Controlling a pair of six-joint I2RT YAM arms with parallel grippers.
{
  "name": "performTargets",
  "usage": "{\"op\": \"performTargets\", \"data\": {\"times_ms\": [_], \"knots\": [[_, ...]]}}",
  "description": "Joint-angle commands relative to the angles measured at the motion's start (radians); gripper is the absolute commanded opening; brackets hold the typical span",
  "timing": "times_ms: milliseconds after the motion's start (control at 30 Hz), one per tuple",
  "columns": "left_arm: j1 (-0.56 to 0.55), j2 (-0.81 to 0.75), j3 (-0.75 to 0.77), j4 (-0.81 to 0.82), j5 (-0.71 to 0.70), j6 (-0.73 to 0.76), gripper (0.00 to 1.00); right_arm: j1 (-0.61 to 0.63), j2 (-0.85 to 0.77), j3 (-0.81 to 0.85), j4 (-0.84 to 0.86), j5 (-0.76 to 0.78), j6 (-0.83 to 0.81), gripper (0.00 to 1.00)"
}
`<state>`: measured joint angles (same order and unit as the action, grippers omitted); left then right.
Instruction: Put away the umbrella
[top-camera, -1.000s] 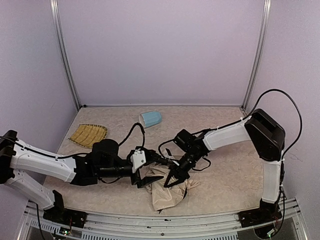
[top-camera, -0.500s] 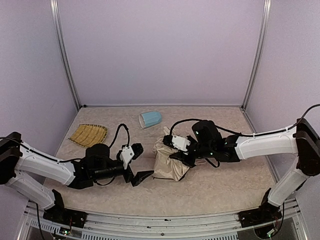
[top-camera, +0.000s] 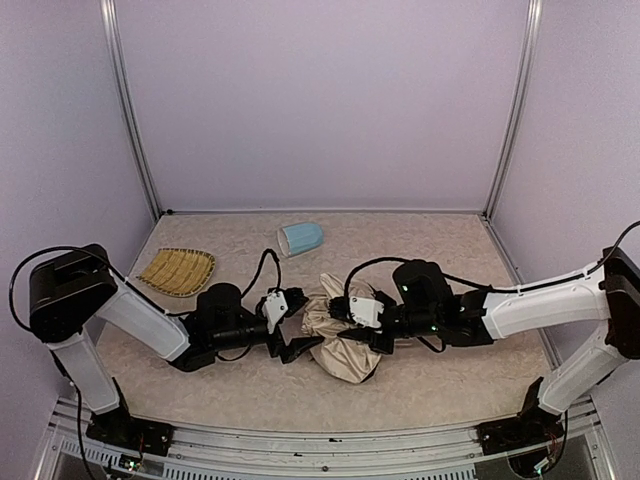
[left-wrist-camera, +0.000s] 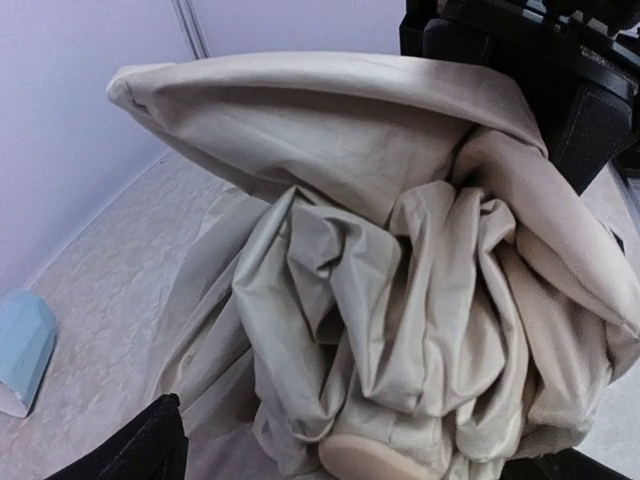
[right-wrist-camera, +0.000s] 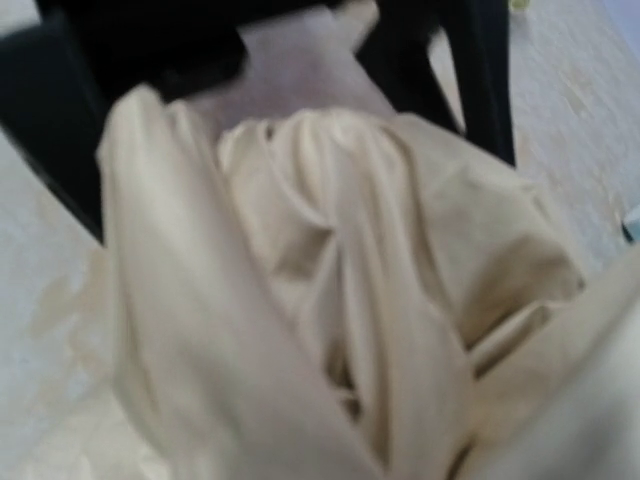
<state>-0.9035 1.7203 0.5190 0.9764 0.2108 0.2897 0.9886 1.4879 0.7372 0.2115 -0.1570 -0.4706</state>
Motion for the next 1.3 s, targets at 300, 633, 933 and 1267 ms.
{"op": "performTargets", "data": {"times_ms": [300, 633, 933, 1267], "knots": [[0.006, 0.065, 0.076, 0.155, 0.257, 0.019, 0.72, 0.01, -0.118, -0.042, 0.177, -0.161, -0.025, 0.0], [-0.002, 0.017, 0.041, 0.094, 0.226, 0.081, 0.04, 0.002, -0.187, -0.059, 0.105, -0.093, -0.009, 0.51], [-0.064, 0.039, 0.032, 0.008, 0.027, 0.306, 0.0, -0.055, -0.316, -0.007, -0.104, -0.211, 0.107, 1.0], [-0.094, 0.02, 0.006, -0.012, 0.004, 0.349, 0.0, -0.077, -0.025, 0.227, -0.154, -0.322, 0.213, 0.73]]}}
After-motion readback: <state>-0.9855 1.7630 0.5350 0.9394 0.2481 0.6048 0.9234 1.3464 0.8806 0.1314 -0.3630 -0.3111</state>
